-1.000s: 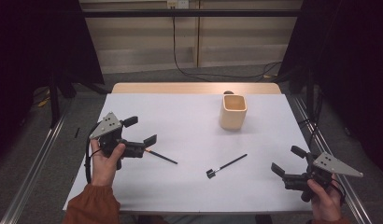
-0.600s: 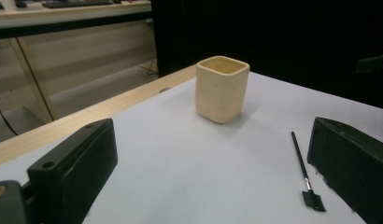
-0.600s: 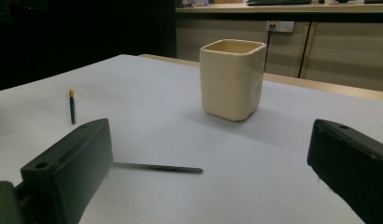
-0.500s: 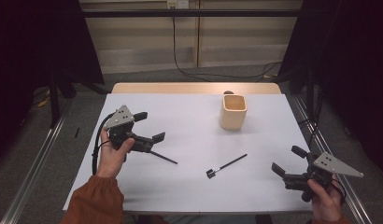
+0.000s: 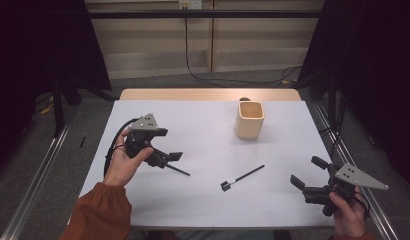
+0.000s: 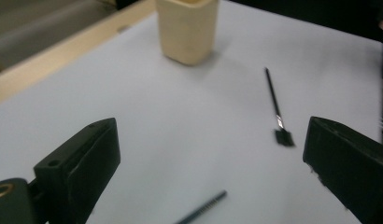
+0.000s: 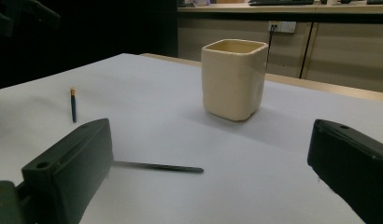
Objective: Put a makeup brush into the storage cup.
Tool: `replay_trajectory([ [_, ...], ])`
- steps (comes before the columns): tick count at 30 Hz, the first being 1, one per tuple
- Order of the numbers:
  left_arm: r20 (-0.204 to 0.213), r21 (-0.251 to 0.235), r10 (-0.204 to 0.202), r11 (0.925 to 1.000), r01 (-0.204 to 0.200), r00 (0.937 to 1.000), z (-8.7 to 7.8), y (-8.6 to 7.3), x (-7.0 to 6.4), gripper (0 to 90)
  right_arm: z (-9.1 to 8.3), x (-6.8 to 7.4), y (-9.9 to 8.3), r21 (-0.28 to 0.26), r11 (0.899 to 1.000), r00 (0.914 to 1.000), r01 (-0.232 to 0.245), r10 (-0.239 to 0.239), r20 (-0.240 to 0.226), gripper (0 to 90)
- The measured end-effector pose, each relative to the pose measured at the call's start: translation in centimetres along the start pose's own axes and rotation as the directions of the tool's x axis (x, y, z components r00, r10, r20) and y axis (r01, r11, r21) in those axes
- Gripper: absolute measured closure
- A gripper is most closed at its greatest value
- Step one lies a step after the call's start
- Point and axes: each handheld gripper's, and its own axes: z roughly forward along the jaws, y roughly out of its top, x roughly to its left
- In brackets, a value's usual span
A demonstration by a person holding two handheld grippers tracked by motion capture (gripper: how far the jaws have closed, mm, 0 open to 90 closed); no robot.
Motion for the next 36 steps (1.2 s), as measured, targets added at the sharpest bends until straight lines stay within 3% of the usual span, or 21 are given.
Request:
replay_trajectory([
  [1, 0.0, 0.0, 0.0, 1.0, 0.0, 1.0, 0.0, 0.0, 0.0, 4.4, 0.0, 0.0, 0.0, 0.001, 1.0, 1.0, 0.0, 0.0, -0.001, 0.0],
  [2, -0.012, 0.047, 0.032, 0.9984, -0.031, 0.9994, 0.4, 0.1, -0.2, 4.5, 0.0, 0.0, 0.0, 0.001, 1.0, 1.0, -0.002, 0.002, -0.003, 0.0],
  [5, -0.011, 0.087, 0.051, 0.9949, -0.05, 0.9986, 0.7, 0.0, -0.3, 4.4, 0.0, 0.0, 0.0, 0.003, 1.0, 1.0, -0.002, 0.002, -0.005, 0.0],
  [11, -0.023, 0.199, 0.078, 0.9775, -0.071, 0.9967, 1.6, -0.4, -0.2, 4.2, 0.1, 0.0, 0.0, 0.007, 1.0, 1.0, -0.006, 0.006, -0.006, 0.0],
  [12, -0.013, 0.234, 0.067, 0.9704, -0.062, 0.9977, 1.8, -0.4, 0.0, 4.4, 0.1, 0.0, 0.0, 0.008, 1.0, 1.0, -0.006, 0.006, -0.006, 0.0],
  [13, -0.013, 0.234, 0.067, 0.9704, -0.062, 0.9977, 1.8, -0.4, 0.0, 4.3, 0.1, 0.0, 0.0, 0.009, 1.0, 1.0, -0.005, 0.005, -0.005, 0.0],
  [14, -0.012, 0.263, 0.081, 0.962, -0.075, 0.9966, 2.0, -0.6, 0.1, 4.2, 0.1, 0.0, 0.0, 0.01, 1.0, 1.0, -0.002, 0.002, -0.005, 0.0],
  [15, -0.012, 0.263, 0.081, 0.962, -0.075, 0.9966, 2.0, -0.6, 0.1, 4.2, 0.1, 0.0, 0.0, 0.01, 1.0, 1.0, -0.007, 0.007, -0.004, 0.0],
  [17, -0.02, 0.289, 0.075, 0.9552, -0.066, 0.997, 2.2, -0.8, 0.3, 3.9, 0.1, 0.0, 0.0, 0.011, 1.0, 1.0, -0.001, 0.001, -0.008, 0.0],
  [18, -0.016, 0.316, 0.091, 0.9452, -0.082, 0.9957, 2.4, -1.0, 0.5, 4.0, 0.1, 0.0, 0.0, 0.009, 1.0, 1.0, 0.003, -0.003, -0.008, 0.0],
  [19, -0.013, 0.328, 0.103, 0.94, -0.093, 0.9945, 2.4, -1.1, 0.5, 4.1, 0.1, 0.0, 0.0, 0.01, 1.0, 0.9999, 0.004, -0.004, -0.009, 0.0],
  [20, -0.013, 0.328, 0.103, 0.94, -0.093, 0.9945, 2.4, -1.1, 0.5, 4.2, 0.2, 0.0, 0.0, 0.009, 1.0, 1.0, -0.002, 0.002, -0.008, 0.0],
  [23, 0.015, 0.358, 0.113, 0.9271, -0.111, 0.9934, 2.6, -1.2, 0.3, 4.6, 0.2, 0.0, 0.0, 0.011, 1.0, 1.0, 0.0, 0.001, -0.009, 0.0],
  [24, 0.03, 0.379, 0.128, 0.9163, -0.13, 0.9913, 2.7, -1.3, 0.2, 4.5, 0.2, 0.0, 0.0, 0.011, 1.0, 1.0, 0.0, 0.0, -0.01, 0.0],
  [25, 0.03, 0.379, 0.128, 0.9163, -0.13, 0.9913, 2.7, -1.3, 0.2, 4.4, 0.2, 0.0, 0.0, 0.011, 1.0, 1.0, 0.0, 0.0, -0.01, 0.0],
  [26, 0.044, 0.397, 0.137, 0.9065, -0.143, 0.9897, 2.8, -1.4, 0.2, 4.6, 0.2, 0.0, 0.0, 0.011, 1.0, 0.9999, 0.0, 0.0, -0.011, 0.0],
  [28, 0.052, 0.416, 0.14, 0.8971, -0.149, 0.9887, 3.1, -1.5, 0.1, 4.6, 0.2, 0.0, 0.0, 0.013, 1.0, 0.9999, 0.005, -0.005, -0.011, 0.0],
  [32, 0.062, 0.42, 0.138, 0.8948, -0.151, 0.9885, 3.3, -1.6, 0.1, 4.2, 0.2, 0.0, 0.0, 0.011, 1.0, 0.9999, 0.0, 0.0, -0.01, 0.0],
  [36, 0.091, 0.432, 0.143, 0.886, -0.168, 0.9856, 3.5, -1.8, 0.3, 4.1, 0.2, 0.0, 0.0, 0.013, 1.0, 0.9999, 0.005, -0.005, -0.011, 0.0],
])
